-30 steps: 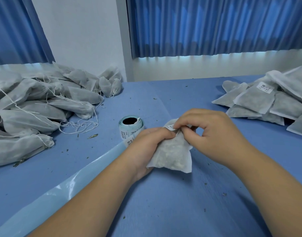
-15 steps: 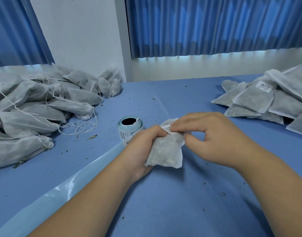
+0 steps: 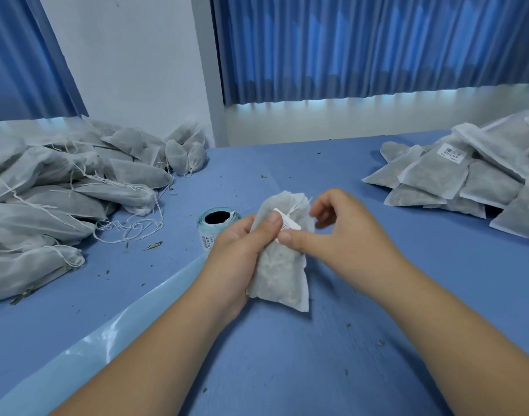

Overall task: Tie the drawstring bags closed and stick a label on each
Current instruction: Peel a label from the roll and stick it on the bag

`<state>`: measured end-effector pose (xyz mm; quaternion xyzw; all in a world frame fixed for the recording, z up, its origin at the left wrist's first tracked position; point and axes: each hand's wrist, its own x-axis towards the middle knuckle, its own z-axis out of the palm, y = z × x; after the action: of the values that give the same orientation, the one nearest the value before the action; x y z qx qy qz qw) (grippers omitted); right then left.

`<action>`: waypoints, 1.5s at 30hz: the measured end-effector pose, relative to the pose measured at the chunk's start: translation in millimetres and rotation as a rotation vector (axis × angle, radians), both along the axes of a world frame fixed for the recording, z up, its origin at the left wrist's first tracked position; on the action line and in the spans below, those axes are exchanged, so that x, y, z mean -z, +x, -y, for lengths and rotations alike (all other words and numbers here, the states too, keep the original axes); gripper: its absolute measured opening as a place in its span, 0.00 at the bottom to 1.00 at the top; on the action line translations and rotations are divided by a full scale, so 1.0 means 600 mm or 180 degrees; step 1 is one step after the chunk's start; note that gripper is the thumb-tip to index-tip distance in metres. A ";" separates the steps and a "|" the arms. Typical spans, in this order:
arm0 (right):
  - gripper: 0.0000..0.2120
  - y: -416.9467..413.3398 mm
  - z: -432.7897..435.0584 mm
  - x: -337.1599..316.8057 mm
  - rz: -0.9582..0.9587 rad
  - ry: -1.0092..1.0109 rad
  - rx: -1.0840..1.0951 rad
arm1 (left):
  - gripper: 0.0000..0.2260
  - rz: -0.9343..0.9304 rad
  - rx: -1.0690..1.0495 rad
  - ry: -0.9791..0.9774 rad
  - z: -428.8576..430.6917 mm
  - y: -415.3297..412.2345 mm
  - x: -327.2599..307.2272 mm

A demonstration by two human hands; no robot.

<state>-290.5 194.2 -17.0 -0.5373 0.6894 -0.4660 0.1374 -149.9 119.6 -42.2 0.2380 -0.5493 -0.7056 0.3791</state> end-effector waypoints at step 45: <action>0.01 -0.342 -0.201 -0.091 0.3399 -0.1065 0.1064 | 0.07 0.0317 0.0583 0.0495 -0.136 -0.354 -0.092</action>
<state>-496.0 314.9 37.8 -0.1263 0.5169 -0.7903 0.3038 -362.2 201.2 12.8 0.2502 -0.5305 -0.7650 0.2658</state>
